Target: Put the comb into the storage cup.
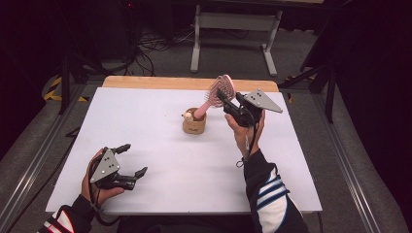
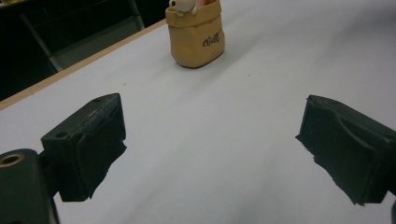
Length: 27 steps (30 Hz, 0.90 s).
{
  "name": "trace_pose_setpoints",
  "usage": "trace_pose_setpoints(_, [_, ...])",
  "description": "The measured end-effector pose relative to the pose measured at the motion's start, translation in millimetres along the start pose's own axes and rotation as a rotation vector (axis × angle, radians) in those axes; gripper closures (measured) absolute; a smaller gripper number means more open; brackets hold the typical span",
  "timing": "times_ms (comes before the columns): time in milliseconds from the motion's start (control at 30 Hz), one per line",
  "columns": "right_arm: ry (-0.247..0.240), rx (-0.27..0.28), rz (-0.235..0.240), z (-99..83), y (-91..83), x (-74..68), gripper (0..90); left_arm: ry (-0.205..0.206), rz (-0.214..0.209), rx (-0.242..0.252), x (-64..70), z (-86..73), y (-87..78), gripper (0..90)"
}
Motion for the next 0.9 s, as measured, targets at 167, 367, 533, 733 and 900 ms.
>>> trace_pose_setpoints(167, [0.000, -0.008, 0.000, -3.8, 3.0, -0.8, 64.7, -0.003, 0.001, 0.002, -0.3, 0.2, -0.2, 8.1])
trace_pose_setpoints(367, [0.010, -0.022, -0.010, -11.1, 7.2, -1.7, 64.7, -0.001, 0.001, 0.003, 0.0, 0.4, -0.7, 8.1])
trace_pose_setpoints(533, [0.030, -0.025, -0.019, -18.6, 10.0, -1.1, 64.6, -0.003, 0.003, 0.005, -0.4, 0.4, -0.8, 8.2])
trace_pose_setpoints(733, [0.068, -0.028, -0.019, -26.7, 12.0, -0.8, 64.6, 0.000, 0.001, 0.001, -0.1, 0.2, -0.4, 8.1])
trace_pose_setpoints(900, [0.084, -0.029, -0.019, -31.4, 13.2, -1.2, 64.6, 0.002, 0.000, -0.003, -0.3, -0.2, 0.1, 8.1])
Point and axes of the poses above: each handheld gripper's, and its own axes: y roughly forward along the jaws, z roughly out of its top, x roughly to its right, the point moved 6 cm from there along y, roughly forward along the jaws, and after that the axes turned 8 degrees about -y, right-handed, at the moved point
